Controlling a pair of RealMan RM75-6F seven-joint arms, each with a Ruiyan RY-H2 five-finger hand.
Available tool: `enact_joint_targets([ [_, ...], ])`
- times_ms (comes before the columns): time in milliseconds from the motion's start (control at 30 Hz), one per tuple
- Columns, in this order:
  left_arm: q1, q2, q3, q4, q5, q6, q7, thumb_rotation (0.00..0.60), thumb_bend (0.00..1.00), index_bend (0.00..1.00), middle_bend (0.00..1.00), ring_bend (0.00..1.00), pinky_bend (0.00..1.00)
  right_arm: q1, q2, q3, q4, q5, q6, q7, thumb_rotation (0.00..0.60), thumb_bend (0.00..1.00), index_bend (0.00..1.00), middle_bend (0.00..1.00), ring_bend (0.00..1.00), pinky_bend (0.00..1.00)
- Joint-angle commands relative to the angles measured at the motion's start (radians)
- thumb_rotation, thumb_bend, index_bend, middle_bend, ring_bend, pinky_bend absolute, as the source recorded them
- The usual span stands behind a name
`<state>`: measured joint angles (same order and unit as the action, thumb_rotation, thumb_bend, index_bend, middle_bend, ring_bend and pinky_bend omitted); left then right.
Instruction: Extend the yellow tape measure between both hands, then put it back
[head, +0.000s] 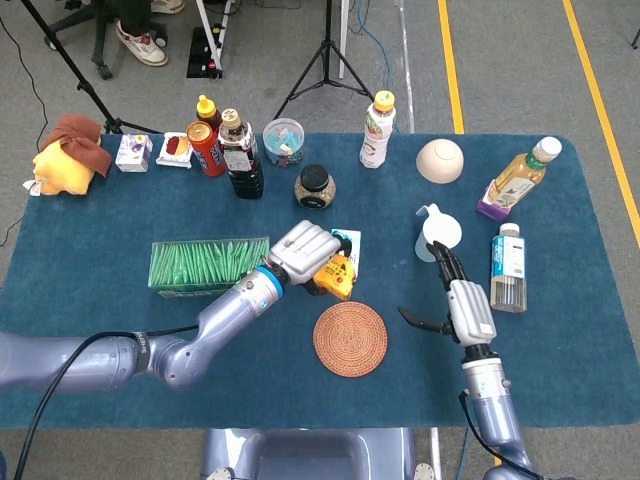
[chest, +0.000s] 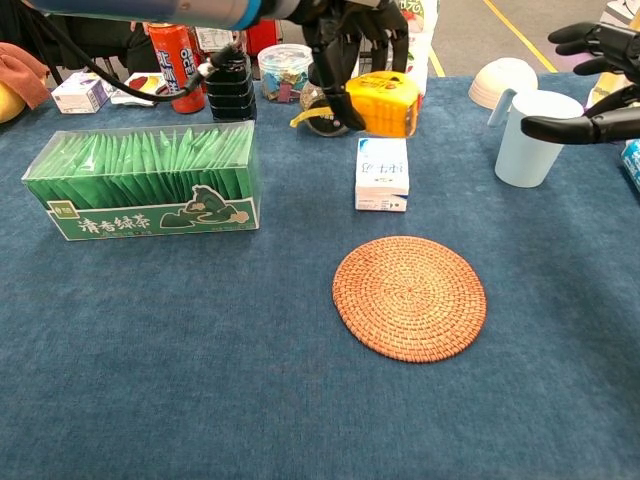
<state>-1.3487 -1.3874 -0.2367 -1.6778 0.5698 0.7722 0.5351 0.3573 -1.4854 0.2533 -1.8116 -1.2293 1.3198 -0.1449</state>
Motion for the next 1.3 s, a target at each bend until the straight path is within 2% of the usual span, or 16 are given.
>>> enact_joint_targets([
  [33,-0.043,-0.04,0.0,0.02,-0.058,0.044,0.037,0.6,0.33,0.64,0.52,0.47,0.55,0.01,-0.017,0.007,0.006,0.011,0.013,-0.029,0.359,0.22,0.0,0.04,0.07,0.26],
  [233,-0.093,-0.1,-0.011,0.06,-0.124,0.09,0.074,0.6,0.34,0.65,0.52,0.48,0.55,0.021,-0.029,0.013,0.003,0.025,0.01,-0.033,0.359,0.22,0.0,0.04,0.07,0.25],
  [767,-0.144,-0.213,-0.06,0.143,-0.204,0.17,0.107,0.6,0.34,0.65,0.52,0.48,0.56,0.049,-0.073,0.028,0.031,0.052,0.005,-0.053,0.358,0.22,0.0,0.04,0.07,0.25],
  [1300,-0.16,-0.292,-0.098,0.193,-0.222,0.218,0.143,0.6,0.35,0.65,0.52,0.48,0.57,0.069,-0.103,0.047,0.056,0.104,0.012,-0.092,0.359,0.22,0.0,0.04,0.07,0.25],
])
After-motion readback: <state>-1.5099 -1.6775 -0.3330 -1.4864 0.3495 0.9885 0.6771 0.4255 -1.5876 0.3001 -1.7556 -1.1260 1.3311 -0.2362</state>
